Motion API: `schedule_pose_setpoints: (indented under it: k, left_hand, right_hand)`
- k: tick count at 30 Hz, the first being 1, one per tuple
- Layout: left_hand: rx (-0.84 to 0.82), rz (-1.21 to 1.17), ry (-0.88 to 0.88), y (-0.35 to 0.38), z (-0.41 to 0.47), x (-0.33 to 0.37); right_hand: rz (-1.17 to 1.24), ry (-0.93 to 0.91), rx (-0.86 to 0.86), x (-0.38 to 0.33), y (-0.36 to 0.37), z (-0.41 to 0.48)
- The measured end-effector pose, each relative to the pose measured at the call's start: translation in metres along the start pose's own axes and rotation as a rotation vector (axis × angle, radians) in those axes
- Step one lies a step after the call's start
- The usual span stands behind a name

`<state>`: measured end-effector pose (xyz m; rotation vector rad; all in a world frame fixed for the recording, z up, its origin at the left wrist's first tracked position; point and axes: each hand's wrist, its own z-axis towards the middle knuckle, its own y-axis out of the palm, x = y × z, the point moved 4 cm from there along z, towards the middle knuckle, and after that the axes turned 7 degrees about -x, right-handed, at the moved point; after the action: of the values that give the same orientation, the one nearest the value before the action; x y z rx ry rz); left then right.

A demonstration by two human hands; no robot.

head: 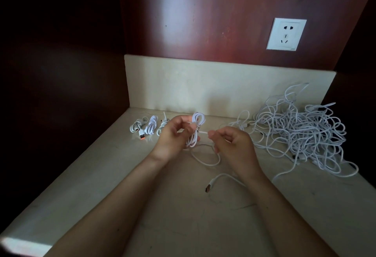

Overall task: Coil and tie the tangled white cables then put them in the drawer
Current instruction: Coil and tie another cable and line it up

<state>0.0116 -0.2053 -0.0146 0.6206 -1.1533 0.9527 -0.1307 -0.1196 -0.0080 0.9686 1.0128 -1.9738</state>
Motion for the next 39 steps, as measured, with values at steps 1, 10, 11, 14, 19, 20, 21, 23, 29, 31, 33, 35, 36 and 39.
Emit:
schedule_pose_setpoints:
  k: [1,10,11,14,19,20,21,23,29,31,33,35,36,39]
  left_hand:
    - [0.007,0.02,0.008,0.001,0.0,-0.001]
    - [-0.021,-0.018,-0.003,0.01,-0.004,-0.003]
    - [-0.029,-0.011,-0.007,0.012,-0.003,-0.004]
    - [-0.03,-0.004,-0.014,0.01,-0.002,-0.006]
    - [-0.031,-0.056,-0.037,0.007,-0.001,-0.008]
    - [-0.034,-0.034,-0.028,0.008,-0.001,-0.009]
    - [-0.039,-0.017,-0.017,0.008,-0.001,-0.009]
    - [-0.039,-0.008,-0.004,0.009,-0.001,-0.009]
    - [-0.01,-0.007,0.058,0.006,-0.004,0.002]
    - [-0.026,0.002,0.095,0.008,-0.006,0.005]
    - [-0.048,0.002,0.112,0.011,-0.008,0.006]
    - [-0.07,0.009,0.122,0.014,-0.008,0.005]
    - [-0.077,0.007,0.13,0.015,-0.008,0.005]
    - [-0.096,0.028,0.139,0.017,-0.009,0.004]
  right_hand:
    - [0.028,-0.01,0.011,-0.003,0.0,-0.001]
    - [0.439,0.075,0.117,-0.009,0.001,-0.008]
    - [0.488,0.087,0.113,-0.01,0.001,-0.008]
    - [0.613,0.134,0.083,-0.007,0.005,-0.007]
    - [0.674,0.087,0.012,-0.006,0.012,-0.005]
    - [0.677,0.083,0.008,-0.006,0.012,-0.004]
    - [0.679,0.09,0.012,-0.005,0.012,-0.004]
    - [0.673,0.111,0.027,-0.004,0.012,-0.003]
    - [0.546,0.21,-0.062,-0.002,0.015,-0.007]
    - [0.575,0.285,-0.081,0.0,0.014,-0.007]
    - [0.609,0.343,-0.122,0.0,0.014,-0.006]
    - [0.632,0.371,-0.149,-0.002,0.013,-0.006]
    - [0.644,0.377,-0.148,-0.002,0.012,-0.006]
    - [0.647,0.384,-0.129,-0.003,0.011,-0.006]
